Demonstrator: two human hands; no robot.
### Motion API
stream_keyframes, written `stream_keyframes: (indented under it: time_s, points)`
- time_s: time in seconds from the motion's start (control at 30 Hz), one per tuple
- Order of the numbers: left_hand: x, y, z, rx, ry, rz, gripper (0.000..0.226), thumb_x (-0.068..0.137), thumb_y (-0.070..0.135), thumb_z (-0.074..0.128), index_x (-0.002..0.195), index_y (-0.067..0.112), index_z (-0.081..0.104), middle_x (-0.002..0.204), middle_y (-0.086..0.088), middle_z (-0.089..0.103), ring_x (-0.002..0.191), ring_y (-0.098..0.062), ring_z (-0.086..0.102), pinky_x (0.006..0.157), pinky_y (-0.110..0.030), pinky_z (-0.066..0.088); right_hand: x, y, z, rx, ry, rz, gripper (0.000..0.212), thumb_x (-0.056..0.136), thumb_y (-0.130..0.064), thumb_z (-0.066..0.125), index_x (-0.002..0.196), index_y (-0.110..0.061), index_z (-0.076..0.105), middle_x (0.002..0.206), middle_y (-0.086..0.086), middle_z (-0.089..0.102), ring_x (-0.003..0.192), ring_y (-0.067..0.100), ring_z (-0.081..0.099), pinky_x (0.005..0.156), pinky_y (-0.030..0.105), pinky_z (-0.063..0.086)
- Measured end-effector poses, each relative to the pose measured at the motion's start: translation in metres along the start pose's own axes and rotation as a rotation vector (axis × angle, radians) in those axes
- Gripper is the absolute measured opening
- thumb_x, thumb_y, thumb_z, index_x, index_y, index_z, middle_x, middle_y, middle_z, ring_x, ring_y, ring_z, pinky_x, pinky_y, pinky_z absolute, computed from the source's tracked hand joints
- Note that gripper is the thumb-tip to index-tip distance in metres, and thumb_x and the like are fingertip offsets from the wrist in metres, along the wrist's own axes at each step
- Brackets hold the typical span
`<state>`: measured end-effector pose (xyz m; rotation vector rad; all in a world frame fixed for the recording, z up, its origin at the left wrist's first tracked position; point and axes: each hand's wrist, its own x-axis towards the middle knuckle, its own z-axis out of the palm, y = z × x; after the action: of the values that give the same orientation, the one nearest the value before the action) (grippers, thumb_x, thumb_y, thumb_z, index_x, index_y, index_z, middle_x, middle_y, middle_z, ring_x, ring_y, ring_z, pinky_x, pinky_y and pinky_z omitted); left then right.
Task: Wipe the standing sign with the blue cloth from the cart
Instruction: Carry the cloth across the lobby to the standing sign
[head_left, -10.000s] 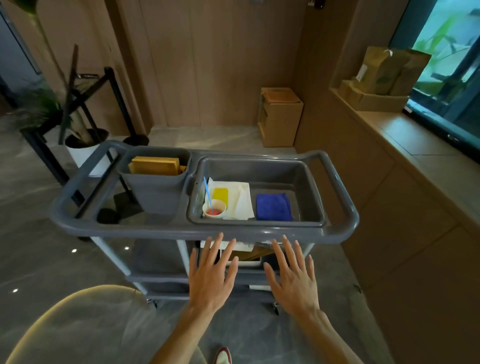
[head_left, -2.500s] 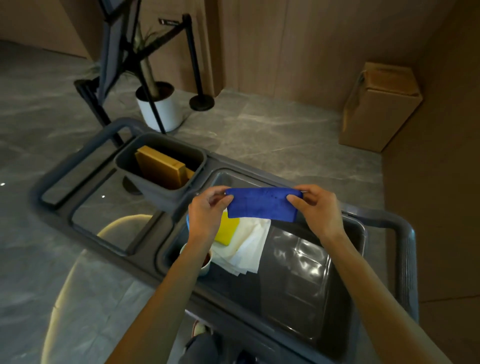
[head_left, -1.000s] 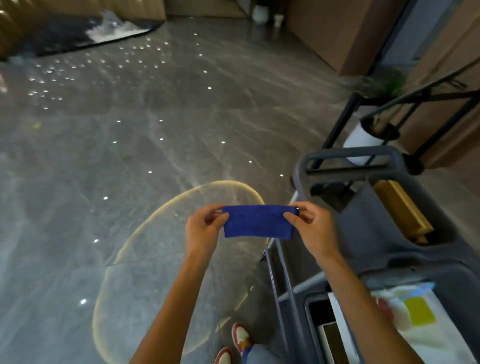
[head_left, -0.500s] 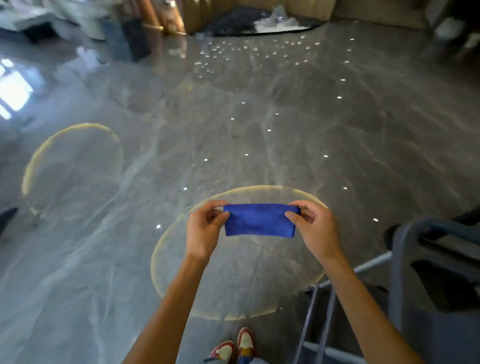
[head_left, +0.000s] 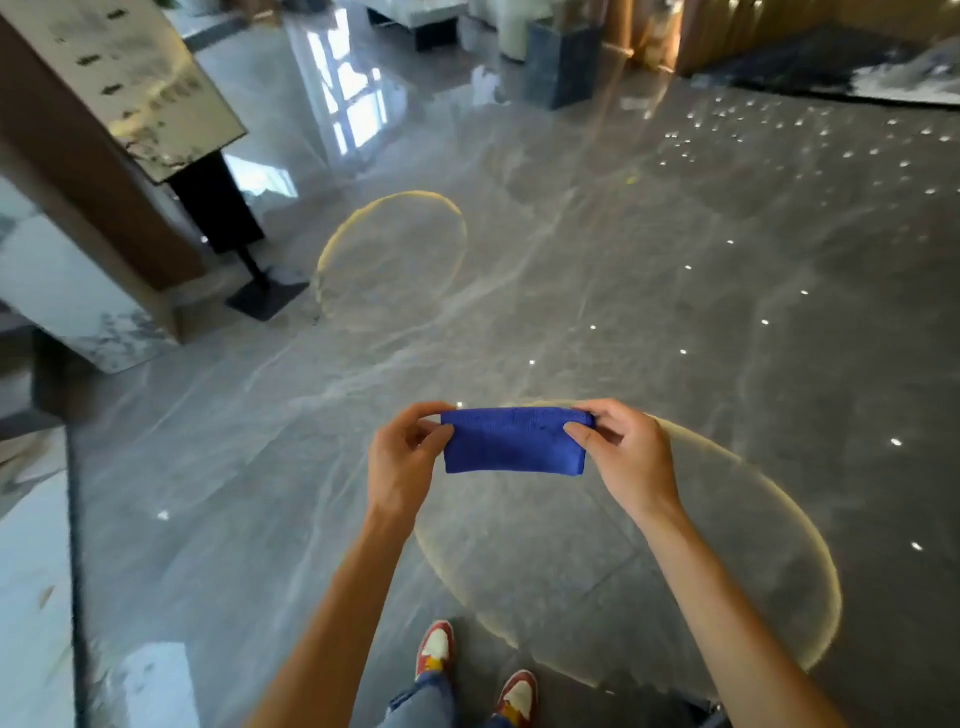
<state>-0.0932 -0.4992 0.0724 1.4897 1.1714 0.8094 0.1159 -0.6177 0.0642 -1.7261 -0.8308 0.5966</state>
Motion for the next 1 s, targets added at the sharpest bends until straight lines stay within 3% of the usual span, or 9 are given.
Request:
stream_keyframes:
  time_s: [0.13, 0.23, 0.5, 0.63, 0.8, 0.9, 1.0]
  points:
    - [-0.001, -0.01, -0.029, -0.001, 0.1, -0.018, 0.034, 0.092, 0.002, 0.064, 0.09, 0.035, 0.072, 0.07, 0.0, 0.073, 0.07, -0.016, 0.07, 0.069, -0.028, 0.057, 0.011, -0.009, 0.031, -0.017, -0.094, -0.042, 0.022, 0.087, -0.008, 0.074, 0.092, -0.03, 0.072, 0.087, -0.01, 0.078, 0.084, 0.008, 0.073, 0.076, 0.019, 0.055]
    - [0.0, -0.017, -0.052, -0.013, 0.158, -0.03, 0.034, 0.092, 0.003, 0.064, 0.09, 0.036, 0.072, 0.071, 0.001, 0.074, 0.069, -0.011, 0.07, 0.068, -0.027, 0.055, 0.016, -0.016, 0.057, -0.019, -0.151, -0.047, 0.018, 0.087, -0.007, 0.074, 0.093, -0.024, 0.073, 0.086, -0.01, 0.078, 0.082, 0.006, 0.073, 0.074, 0.016, 0.054]
    - [0.012, -0.034, -0.111, -0.06, 0.269, -0.044, 0.042, 0.091, 0.002, 0.065, 0.084, 0.043, 0.073, 0.076, 0.0, 0.075, 0.075, -0.016, 0.071, 0.074, -0.036, 0.059, 0.022, -0.041, 0.123, -0.015, -0.23, -0.074, 0.017, 0.086, -0.004, 0.074, 0.093, -0.02, 0.073, 0.086, -0.008, 0.078, 0.08, 0.004, 0.072, 0.071, 0.011, 0.052]
    - [0.025, -0.043, -0.146, -0.092, 0.304, -0.035, 0.034, 0.09, 0.001, 0.065, 0.09, 0.033, 0.075, 0.077, -0.002, 0.076, 0.078, -0.023, 0.072, 0.075, -0.041, 0.059, 0.029, -0.053, 0.163, -0.047, -0.257, -0.088, 0.014, 0.087, -0.007, 0.074, 0.096, -0.018, 0.074, 0.087, -0.008, 0.078, 0.081, 0.005, 0.073, 0.072, 0.012, 0.053]
    - [0.039, -0.054, -0.198, -0.116, 0.346, -0.046, 0.036, 0.09, 0.002, 0.066, 0.086, 0.037, 0.074, 0.076, 0.002, 0.077, 0.075, -0.016, 0.072, 0.07, -0.031, 0.057, 0.033, -0.075, 0.221, -0.052, -0.283, -0.114, 0.02, 0.087, -0.007, 0.075, 0.091, -0.027, 0.073, 0.084, -0.011, 0.078, 0.081, 0.005, 0.073, 0.072, 0.014, 0.054]
    - [0.048, -0.061, -0.231, -0.138, 0.365, -0.045, 0.029, 0.089, 0.001, 0.067, 0.09, 0.029, 0.075, 0.078, 0.003, 0.078, 0.077, -0.016, 0.073, 0.071, -0.028, 0.056, 0.032, -0.087, 0.257, -0.065, -0.278, -0.152, 0.03, 0.087, -0.008, 0.075, 0.086, -0.037, 0.069, 0.083, -0.015, 0.077, 0.08, 0.003, 0.072, 0.072, 0.015, 0.055]
    - [0.057, -0.07, -0.258, -0.173, 0.386, -0.044, 0.02, 0.088, -0.001, 0.068, 0.096, 0.015, 0.077, 0.084, -0.001, 0.08, 0.083, -0.021, 0.075, 0.076, -0.032, 0.056, 0.034, -0.094, 0.288, -0.061, -0.27, -0.16, 0.027, 0.087, -0.007, 0.075, 0.087, -0.033, 0.069, 0.083, -0.013, 0.077, 0.08, 0.003, 0.072, 0.073, 0.018, 0.057]
